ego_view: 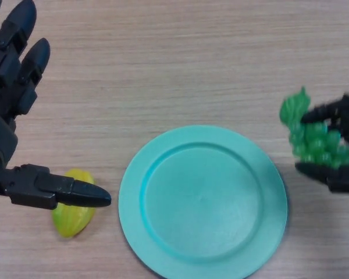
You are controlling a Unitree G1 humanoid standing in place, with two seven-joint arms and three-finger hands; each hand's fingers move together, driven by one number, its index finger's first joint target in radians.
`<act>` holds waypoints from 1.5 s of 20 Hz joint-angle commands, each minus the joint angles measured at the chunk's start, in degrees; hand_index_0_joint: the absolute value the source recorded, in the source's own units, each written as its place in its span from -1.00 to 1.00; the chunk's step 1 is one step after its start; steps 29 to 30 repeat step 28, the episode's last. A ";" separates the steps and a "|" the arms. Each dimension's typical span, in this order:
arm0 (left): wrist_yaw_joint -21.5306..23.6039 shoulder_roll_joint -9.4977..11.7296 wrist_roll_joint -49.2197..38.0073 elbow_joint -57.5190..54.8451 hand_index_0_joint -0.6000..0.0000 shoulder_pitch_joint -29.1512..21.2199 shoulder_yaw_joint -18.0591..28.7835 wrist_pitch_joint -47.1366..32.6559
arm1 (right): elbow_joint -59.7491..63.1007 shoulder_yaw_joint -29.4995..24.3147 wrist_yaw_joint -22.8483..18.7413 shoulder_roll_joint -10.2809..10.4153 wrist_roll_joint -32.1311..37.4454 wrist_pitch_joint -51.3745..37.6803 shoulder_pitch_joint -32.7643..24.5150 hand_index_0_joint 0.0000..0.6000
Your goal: Pick up the green grapes and place it on the plate
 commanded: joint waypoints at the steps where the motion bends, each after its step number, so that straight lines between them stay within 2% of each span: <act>1: 2.13 1.63 1.25 -1.80 1.00 -1.33 3.33 -9.20 | -9.79 0.00 -2.18 0.10 4.05 1.43 -3.49 1.00; 4: 2.10 1.61 0.23 -1.68 1.00 -1.30 3.86 -9.53 | -19.55 8.86 -1.78 2.55 0.08 9.65 -6.88 1.00; 5: 2.14 1.60 -0.08 -1.61 1.00 -1.27 4.09 -9.79 | -21.01 10.88 -1.53 3.20 -1.78 11.48 -7.64 1.00; 6: 2.13 1.59 -0.56 -1.39 1.00 -1.06 4.36 -10.22 | -22.85 14.10 -0.58 4.73 -4.63 14.15 -8.76 1.00; 8: 2.09 1.66 -1.44 -1.16 1.00 -0.87 4.88 -10.37 | -24.61 18.21 0.08 5.95 -7.42 17.80 -9.58 1.00; 9: 2.07 1.67 -1.48 -1.14 1.00 -0.85 4.93 -10.40 | -24.58 18.47 0.25 5.97 -7.96 17.82 -9.66 0.83; 10: 2.04 1.67 -1.58 -1.04 1.00 -0.79 5.05 -10.53 | -24.27 18.99 0.74 5.99 -9.64 17.46 -9.85 0.33; 11: 2.02 1.66 -1.69 -0.94 1.00 -0.71 5.17 -10.68 | -23.96 19.36 1.18 6.04 -11.06 17.02 -10.07 0.00; 12: 1.98 1.63 -2.00 -0.69 1.00 -0.52 5.53 -11.13 | -23.37 19.83 2.09 6.16 -13.47 15.87 -10.61 -0.50; 13: 1.92 1.58 -2.22 -0.32 1.00 -0.30 5.82 -11.81 | -23.20 19.86 2.89 6.27 -14.67 15.07 -11.02 -0.83; 14: 1.83 1.54 -2.65 0.17 1.00 -0.04 6.29 -12.58 | -23.87 18.89 3.97 6.34 -14.33 15.01 -11.48 -1.00; 19: 1.86 1.68 -2.89 0.19 1.00 0.21 6.71 -12.91 | -29.39 11.28 6.41 6.07 -6.67 17.37 -12.16 -1.00; 21: 1.74 1.65 -2.91 0.11 1.00 0.26 6.64 -12.89 | -31.51 6.42 6.27 4.41 -1.21 17.74 -11.49 -1.00; 22: 1.66 1.66 -3.07 -0.10 1.00 0.31 6.75 -12.77 | -32.48 2.75 5.98 2.86 3.21 16.98 -10.70 -1.00; 24: 1.55 1.81 -3.60 -0.56 1.00 0.22 6.97 -12.09 | -32.75 -0.98 4.18 0.73 8.88 15.16 -8.96 -1.00; 28: 1.39 1.91 -3.34 -1.28 1.00 0.03 6.77 -11.54 | -32.11 -2.73 1.31 -1.39 12.28 12.19 -6.33 -1.00; 30: 1.39 1.91 -3.34 -1.28 1.00 0.03 6.77 -11.54 | -32.11 -2.73 1.31 -1.39 12.28 12.19 -6.33 -1.00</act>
